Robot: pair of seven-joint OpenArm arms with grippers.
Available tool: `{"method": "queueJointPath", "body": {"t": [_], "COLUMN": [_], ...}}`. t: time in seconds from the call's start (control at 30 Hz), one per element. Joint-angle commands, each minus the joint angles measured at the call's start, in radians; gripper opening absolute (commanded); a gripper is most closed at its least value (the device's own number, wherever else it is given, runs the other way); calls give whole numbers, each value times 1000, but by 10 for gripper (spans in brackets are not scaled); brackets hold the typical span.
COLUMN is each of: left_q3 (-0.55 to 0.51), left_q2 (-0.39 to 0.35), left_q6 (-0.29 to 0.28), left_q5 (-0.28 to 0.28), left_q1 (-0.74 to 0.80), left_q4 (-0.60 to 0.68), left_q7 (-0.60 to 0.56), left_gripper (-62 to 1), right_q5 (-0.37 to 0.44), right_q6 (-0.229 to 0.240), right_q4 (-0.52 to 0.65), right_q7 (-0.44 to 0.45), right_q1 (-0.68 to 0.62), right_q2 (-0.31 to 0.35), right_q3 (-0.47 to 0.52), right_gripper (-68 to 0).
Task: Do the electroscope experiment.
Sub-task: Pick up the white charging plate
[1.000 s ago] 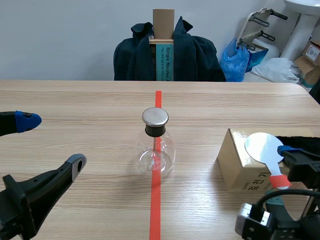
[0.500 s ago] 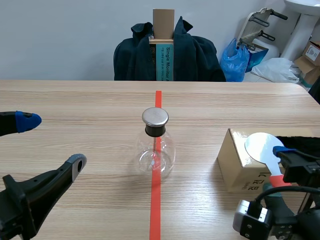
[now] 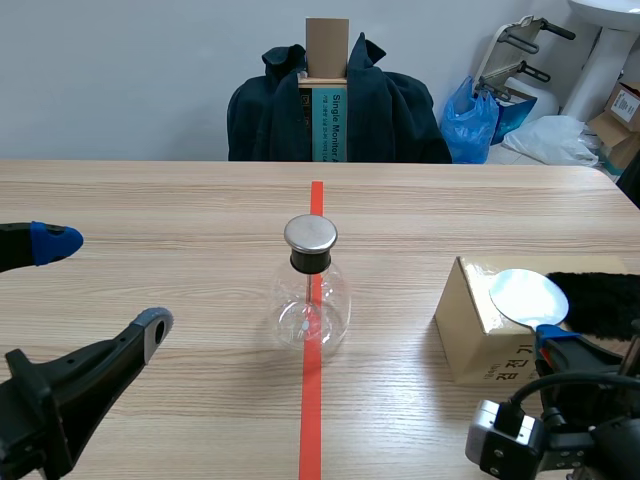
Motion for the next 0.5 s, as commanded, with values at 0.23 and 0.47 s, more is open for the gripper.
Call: {"method": "queueJointPath", "body": {"t": [0.23, 0.47], "left_q3": [7, 7], "left_q2": [-3, -81], "left_q6": [-1, 0], "left_q5": [-3, -3], "left_q1": [-3, -3], "left_q4": [18, 18], "left_q7": [-8, 20], "left_gripper": [-82, -364], "right_q5": [-1, 41], "right_q6": [-16, -193], "right_q4": [17, 33], "right_q7": [0, 53], "right_q1": [-46, -155], "right_q2": [36, 87], "right_q3": [10, 31], "right_gripper": [-667, -667]}}
